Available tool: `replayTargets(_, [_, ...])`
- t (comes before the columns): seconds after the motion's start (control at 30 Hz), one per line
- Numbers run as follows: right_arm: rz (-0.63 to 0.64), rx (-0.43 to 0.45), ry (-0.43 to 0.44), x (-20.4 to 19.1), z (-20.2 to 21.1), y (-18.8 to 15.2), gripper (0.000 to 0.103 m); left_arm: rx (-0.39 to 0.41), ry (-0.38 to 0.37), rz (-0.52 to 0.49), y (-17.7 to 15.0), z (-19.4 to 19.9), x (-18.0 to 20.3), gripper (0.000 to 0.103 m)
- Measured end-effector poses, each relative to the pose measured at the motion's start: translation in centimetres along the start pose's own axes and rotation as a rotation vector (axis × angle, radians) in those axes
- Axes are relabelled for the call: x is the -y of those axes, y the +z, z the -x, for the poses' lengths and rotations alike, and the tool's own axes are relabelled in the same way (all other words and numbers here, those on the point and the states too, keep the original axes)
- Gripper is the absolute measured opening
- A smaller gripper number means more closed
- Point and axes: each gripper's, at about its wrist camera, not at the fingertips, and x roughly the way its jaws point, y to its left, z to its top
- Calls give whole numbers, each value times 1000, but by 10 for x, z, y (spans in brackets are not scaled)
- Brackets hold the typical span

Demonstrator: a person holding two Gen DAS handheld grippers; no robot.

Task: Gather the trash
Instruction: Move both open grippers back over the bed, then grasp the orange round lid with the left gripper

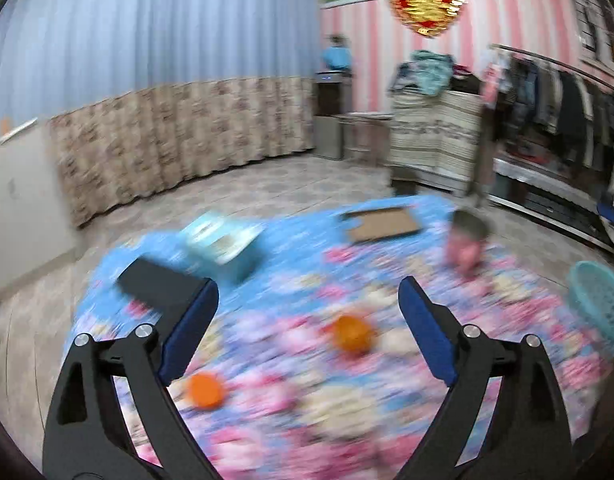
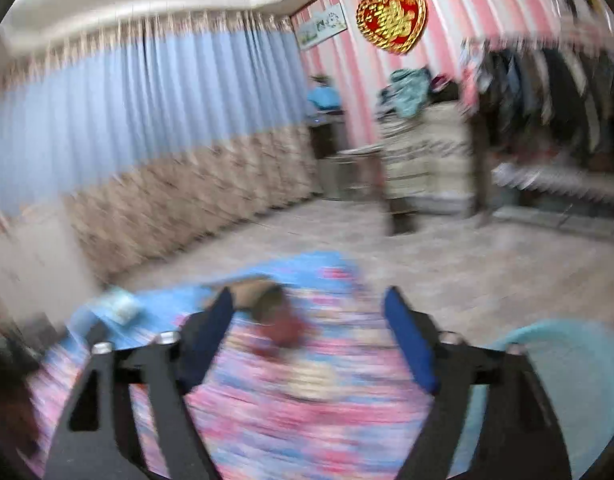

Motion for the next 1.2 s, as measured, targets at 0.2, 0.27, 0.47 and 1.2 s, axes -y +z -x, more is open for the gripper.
replayTargets(0.2, [127, -147, 103, -102, -62, -42, 81, -217, 90, 119, -41, -44, -80, 88])
replayTargets(0.27, [150, -170, 124, -117, -67, -55, 81, -262, 46, 193, -46, -57, -95, 88])
replayTargets(0.47, [223, -251, 85, -124, -71, -83, 81, -389, 82, 46, -60, -83, -65, 82])
replayTargets(1.2, [309, -410, 94, -147, -119, -110, 84, -285, 53, 135, -36, -58, -77, 39])
